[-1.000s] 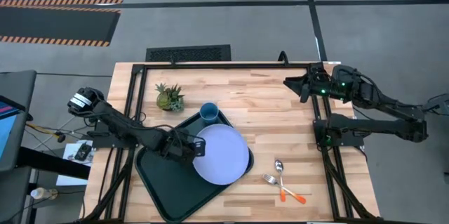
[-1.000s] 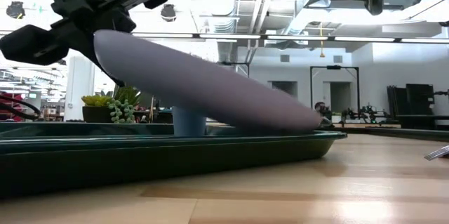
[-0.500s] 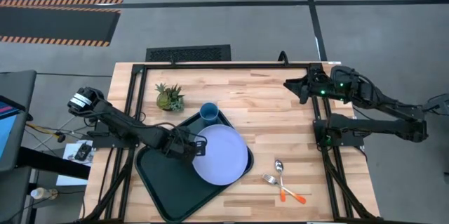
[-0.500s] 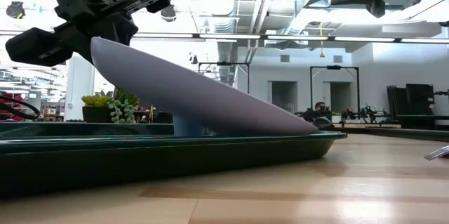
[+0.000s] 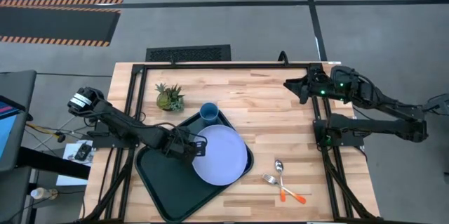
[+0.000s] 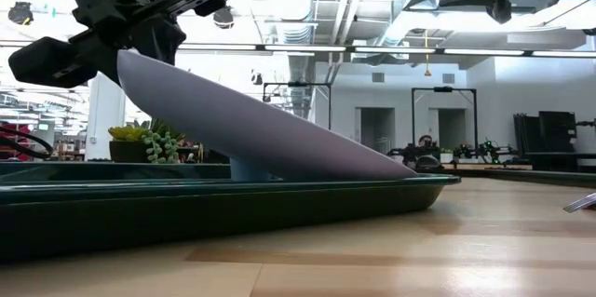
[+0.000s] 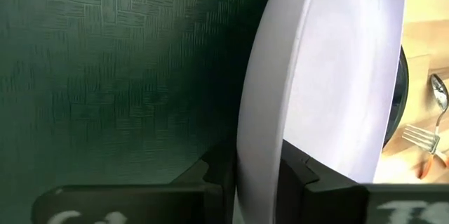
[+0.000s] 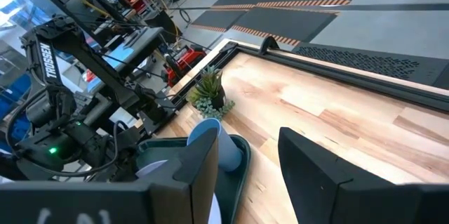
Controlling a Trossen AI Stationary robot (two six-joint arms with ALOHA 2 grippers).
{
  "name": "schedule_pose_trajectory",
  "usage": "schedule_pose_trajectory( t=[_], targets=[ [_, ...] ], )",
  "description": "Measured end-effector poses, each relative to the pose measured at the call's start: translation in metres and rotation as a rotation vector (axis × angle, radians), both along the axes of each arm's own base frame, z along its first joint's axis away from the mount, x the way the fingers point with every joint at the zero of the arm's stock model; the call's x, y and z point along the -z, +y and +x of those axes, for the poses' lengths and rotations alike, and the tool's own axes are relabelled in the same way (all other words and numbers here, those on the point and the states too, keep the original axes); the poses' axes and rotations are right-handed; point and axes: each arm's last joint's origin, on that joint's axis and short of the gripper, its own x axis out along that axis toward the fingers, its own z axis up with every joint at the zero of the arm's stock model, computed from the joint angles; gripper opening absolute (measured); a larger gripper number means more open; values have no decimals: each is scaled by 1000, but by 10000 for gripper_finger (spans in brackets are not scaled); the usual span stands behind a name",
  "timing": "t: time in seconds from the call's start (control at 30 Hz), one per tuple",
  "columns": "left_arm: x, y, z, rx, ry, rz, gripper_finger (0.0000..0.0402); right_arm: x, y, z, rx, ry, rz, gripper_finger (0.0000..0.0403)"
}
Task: Pick and place plate/cup/fork/spoon on tray
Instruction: Put the purple plate on the black serving tray to the bottom of the blue cup
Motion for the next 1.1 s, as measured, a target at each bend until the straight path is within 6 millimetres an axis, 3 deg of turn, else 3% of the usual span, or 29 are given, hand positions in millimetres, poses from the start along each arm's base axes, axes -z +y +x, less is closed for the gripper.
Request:
schedule_pose_trajectory(
  t=[1.1],
  targets=[
    [0, 13, 5, 86, 24, 21, 160, 0, 0, 0, 0, 0, 0, 178]
  ],
)
